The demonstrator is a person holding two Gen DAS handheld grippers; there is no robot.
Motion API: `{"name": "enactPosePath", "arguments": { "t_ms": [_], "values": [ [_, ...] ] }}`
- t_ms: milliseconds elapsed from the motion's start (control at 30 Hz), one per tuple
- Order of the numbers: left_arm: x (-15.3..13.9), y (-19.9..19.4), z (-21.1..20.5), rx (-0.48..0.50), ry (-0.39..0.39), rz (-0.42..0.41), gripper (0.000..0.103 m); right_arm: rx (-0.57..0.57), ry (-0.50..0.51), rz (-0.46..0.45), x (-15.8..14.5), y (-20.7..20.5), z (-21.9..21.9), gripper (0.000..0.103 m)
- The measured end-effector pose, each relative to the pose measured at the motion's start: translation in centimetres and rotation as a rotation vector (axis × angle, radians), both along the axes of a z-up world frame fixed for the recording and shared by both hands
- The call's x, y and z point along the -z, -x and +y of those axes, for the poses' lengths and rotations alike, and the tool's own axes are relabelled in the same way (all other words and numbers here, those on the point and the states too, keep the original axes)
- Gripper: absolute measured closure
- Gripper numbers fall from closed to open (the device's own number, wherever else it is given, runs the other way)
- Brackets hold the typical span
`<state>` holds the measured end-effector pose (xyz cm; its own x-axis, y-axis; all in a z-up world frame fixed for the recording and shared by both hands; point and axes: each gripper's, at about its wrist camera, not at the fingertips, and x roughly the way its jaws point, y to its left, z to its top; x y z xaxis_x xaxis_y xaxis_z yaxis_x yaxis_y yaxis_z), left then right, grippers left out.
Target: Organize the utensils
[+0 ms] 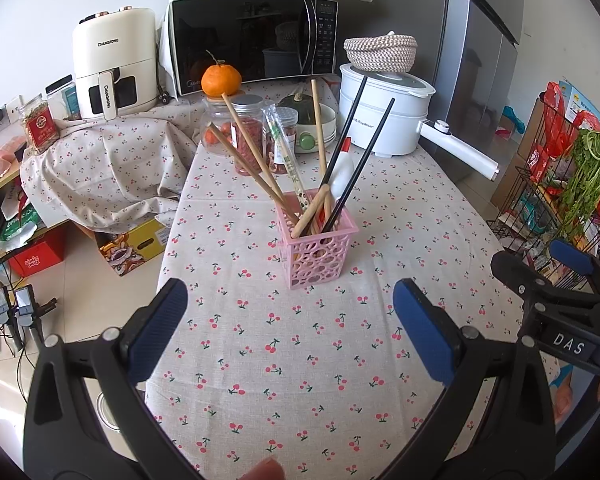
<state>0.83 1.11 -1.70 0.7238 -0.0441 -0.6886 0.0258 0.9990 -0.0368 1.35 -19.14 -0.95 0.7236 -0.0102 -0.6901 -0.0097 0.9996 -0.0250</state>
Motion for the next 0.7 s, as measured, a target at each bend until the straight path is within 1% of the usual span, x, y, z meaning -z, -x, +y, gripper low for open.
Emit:
{"name": "enactPosePath", "arguments": {
  "t_ms": [700],
  "values": [
    [0.00,0.01,-0.19,0.002,0.001,0.001,0.001,0.006,-0.007,0.008,0.46,0.13,0.03,0.000]
  ]
}}
